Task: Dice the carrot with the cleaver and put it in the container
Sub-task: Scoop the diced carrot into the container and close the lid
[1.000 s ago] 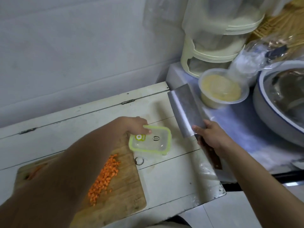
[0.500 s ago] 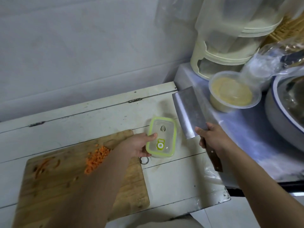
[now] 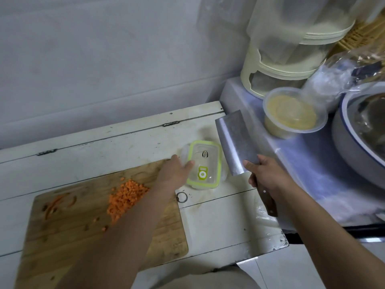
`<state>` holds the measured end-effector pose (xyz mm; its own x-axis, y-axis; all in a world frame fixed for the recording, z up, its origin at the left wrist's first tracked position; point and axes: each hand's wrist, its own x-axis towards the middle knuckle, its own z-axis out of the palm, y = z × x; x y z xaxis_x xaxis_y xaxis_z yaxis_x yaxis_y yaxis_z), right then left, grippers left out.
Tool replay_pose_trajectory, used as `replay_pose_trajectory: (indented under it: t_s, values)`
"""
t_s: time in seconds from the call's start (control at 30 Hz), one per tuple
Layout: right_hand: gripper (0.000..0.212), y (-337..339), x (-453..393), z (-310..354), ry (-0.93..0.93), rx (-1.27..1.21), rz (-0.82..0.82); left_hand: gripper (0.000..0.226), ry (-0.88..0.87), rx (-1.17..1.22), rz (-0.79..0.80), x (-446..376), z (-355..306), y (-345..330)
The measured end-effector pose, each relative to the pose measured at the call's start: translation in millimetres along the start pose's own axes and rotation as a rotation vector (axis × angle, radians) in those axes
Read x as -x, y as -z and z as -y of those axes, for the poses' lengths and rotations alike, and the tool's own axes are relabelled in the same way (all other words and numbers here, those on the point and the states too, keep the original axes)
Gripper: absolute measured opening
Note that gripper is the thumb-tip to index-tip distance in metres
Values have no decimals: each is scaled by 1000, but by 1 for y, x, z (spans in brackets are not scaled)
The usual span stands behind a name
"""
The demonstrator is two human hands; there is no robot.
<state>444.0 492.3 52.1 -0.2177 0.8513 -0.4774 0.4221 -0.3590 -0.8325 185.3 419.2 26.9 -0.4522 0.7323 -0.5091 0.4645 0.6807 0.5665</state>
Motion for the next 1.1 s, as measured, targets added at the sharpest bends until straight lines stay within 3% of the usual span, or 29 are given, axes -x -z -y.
replay_pose_trajectory:
  t_s: [0.03, 0.1, 0.17, 0.23, 0.33, 0.47, 0.73, 0.83, 0.97, 1.1]
  values:
    - [10, 1, 1, -1, -1, -2, 1, 57, -4, 22, -103, 12, 5, 2]
    - [9, 4, 4, -2, -6, -5, -1, 42, 122, 501, -205, 43, 15, 3]
    - [9, 3, 3, -4, -4, -11, -7, 31, 413, 1051, 9, 70, 20, -10]
    - [9, 0, 1, -3, 2, -29, -12, 40, 552, 1205, 215, 77, 17, -36]
    - [9, -5, -1, 2, 19, -49, 7, 52, 537, 1247, 127, 58, 1, -72]
    - [6, -3, 0, 8, 42, -66, 27, 39, 454, 1309, -46, 32, -4, -80]
    - [7, 3, 7, 7, 47, -61, 17, 51, 308, 737, -147, 13, 22, -50]
    - [11, 10, 8, 7, 63, -75, 1, 59, 270, 710, -230, 13, 12, -23]
    - [13, 15, 4, 8, 51, -82, -24, 50, 57, 760, -143, 22, -28, 25]
    - [15, 16, 2, 15, 35, -133, -59, 16, -103, 747, 25, 15, -73, 48]
